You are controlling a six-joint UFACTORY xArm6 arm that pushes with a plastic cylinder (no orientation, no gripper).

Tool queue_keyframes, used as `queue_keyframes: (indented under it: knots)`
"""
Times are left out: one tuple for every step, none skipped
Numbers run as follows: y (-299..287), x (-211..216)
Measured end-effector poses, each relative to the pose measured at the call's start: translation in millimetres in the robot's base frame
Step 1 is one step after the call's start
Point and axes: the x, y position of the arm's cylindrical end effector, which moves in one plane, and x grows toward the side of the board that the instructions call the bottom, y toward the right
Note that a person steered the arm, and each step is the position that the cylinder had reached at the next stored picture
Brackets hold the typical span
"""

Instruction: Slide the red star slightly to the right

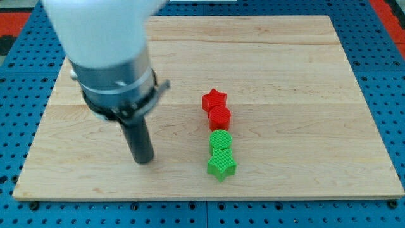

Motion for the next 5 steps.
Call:
queue_keyframes:
  knots:
    - [-3, -49]
    - [48, -52]
    - [83, -80]
    - [101, -88]
    - [96, -90]
